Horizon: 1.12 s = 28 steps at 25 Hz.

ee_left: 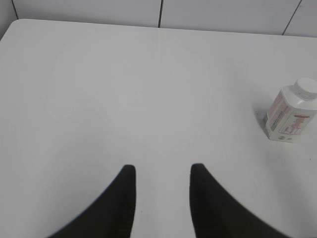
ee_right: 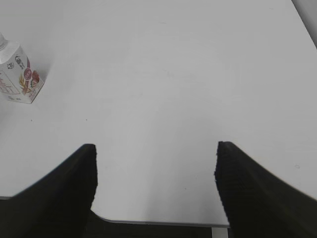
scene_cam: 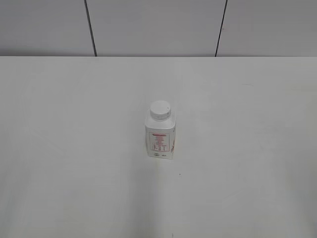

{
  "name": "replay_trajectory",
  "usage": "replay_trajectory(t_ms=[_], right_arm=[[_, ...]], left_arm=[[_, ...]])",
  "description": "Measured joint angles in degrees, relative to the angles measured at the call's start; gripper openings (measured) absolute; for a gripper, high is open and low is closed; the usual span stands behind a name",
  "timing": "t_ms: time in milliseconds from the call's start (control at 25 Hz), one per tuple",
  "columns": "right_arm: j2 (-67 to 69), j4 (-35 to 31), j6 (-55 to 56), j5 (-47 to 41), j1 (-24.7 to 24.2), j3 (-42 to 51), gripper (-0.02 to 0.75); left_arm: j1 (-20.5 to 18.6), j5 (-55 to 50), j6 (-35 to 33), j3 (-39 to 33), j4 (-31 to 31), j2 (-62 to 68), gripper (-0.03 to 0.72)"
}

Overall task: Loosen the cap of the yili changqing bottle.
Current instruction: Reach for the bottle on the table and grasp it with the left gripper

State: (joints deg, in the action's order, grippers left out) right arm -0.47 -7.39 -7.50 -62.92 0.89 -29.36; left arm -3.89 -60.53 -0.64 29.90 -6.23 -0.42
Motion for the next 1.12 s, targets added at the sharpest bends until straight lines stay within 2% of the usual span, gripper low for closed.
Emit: replay_trajectory(t_ms=[1120], right_arm=[[0.0, 0.0, 0.0, 0.0, 0.0, 0.0, 0.585]], left_arm=[[0.0, 0.0, 0.0, 0.0, 0.0, 0.0, 0.239]])
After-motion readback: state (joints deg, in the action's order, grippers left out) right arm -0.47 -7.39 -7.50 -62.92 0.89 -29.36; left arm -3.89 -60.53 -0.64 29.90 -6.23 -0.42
